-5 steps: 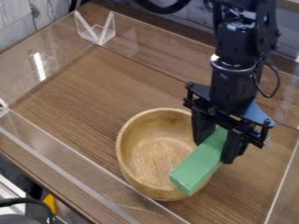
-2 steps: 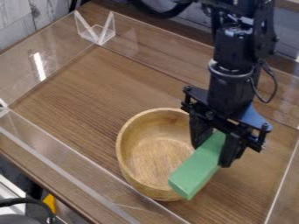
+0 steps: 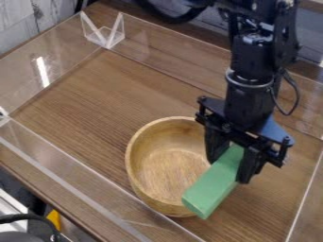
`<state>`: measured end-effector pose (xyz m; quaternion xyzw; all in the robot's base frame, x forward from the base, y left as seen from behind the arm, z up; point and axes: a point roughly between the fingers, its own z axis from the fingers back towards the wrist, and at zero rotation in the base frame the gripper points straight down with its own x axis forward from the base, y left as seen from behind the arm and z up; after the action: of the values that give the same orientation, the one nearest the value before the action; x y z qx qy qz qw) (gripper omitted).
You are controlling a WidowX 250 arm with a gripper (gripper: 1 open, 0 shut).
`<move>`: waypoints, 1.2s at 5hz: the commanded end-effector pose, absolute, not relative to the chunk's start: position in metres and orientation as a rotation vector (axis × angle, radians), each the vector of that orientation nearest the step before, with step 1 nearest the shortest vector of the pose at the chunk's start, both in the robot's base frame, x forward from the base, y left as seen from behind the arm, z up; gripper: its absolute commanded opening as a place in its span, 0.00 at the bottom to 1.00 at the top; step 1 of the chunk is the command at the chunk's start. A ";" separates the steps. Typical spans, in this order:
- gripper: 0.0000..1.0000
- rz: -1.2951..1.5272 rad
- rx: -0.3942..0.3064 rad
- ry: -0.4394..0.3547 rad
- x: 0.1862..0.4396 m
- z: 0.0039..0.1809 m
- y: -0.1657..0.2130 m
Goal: Put the green block in the brown bowl
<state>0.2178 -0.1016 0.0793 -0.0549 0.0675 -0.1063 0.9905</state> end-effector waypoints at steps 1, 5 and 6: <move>0.00 -0.223 -0.116 0.089 0.220 0.088 -0.105; 0.00 -0.216 -0.121 0.084 0.218 0.091 -0.111; 0.00 -0.216 -0.123 0.082 0.219 0.092 -0.113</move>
<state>0.2143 -0.1092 0.0782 -0.0539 0.0676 -0.1013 0.9911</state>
